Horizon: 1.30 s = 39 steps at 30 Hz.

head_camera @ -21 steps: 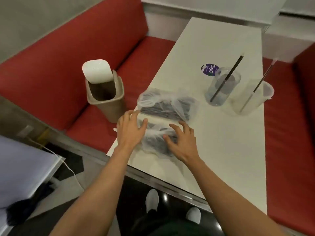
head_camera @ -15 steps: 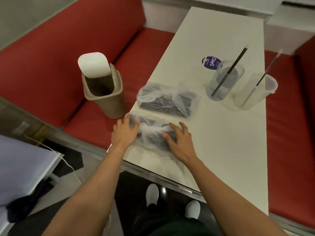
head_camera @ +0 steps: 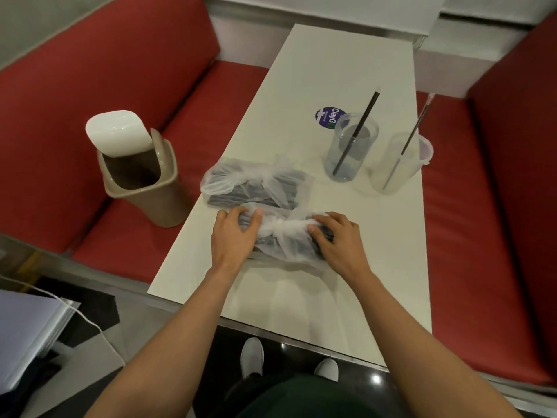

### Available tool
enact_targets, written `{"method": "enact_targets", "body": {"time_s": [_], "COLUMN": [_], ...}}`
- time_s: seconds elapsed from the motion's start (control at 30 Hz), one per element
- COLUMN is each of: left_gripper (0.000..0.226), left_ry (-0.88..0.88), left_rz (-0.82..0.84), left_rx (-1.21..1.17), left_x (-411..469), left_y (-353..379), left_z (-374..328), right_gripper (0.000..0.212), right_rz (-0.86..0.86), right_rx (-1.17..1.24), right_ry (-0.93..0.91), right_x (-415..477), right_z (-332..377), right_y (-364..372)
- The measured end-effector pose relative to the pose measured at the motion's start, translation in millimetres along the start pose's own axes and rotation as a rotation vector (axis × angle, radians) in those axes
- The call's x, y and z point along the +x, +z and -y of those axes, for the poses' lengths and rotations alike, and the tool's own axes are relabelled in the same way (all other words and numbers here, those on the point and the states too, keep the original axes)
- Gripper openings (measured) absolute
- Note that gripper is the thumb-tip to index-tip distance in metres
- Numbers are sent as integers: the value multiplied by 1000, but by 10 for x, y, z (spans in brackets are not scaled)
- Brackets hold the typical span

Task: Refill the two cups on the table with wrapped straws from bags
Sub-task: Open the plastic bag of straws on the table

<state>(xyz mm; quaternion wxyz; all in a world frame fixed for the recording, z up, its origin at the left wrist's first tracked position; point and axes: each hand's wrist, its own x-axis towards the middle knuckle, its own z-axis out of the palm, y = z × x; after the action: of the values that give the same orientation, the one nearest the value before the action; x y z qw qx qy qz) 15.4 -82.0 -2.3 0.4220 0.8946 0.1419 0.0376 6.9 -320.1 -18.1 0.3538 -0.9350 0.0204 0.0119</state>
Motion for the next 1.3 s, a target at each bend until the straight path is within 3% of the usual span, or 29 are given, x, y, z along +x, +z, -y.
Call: {"method": "enact_targets", "body": {"time_s": [0.2,0.37,0.53,0.67,0.73,0.8,1.0,1.17,1.3], "left_gripper": [54,54,59,36,22,13,28,19,12], "left_ry": [98,104,138,477,685,760,640,622,499], "left_rz": [103,164,197,47,126,239,418,418,368], "left_rx": [-4,75,372,254,212,246,337,379,271], "left_x": [-160,-265,-326,-366,-388,-412,-372,-343,-167], "left_y": [760,1104,1166,1067,1054,1078,1130,1085,915], "left_z": [-593,-652,-531,-575,-615,-654,-709,-742,-584], "right_gripper": [41,37,42,33,23,21,32,31,29], "right_rz": [-113,-71,22,-198,-243,-143,156,140,47], "right_rx": [-10,-19,-92,-5,27,-9,-119,-15,54], "right_ry": [115,175,218,108,-4,-68,-59,-4,107], "right_x": [-87,-202,-340,-304,-249,-196,-136,-117,-161], "right_z": [-731,-1060,-1153,-1005,-878,-727,-642,-586,-870], "right_y": [-643,-726,-704,-769,-768,-734,-579,-690,-987]}}
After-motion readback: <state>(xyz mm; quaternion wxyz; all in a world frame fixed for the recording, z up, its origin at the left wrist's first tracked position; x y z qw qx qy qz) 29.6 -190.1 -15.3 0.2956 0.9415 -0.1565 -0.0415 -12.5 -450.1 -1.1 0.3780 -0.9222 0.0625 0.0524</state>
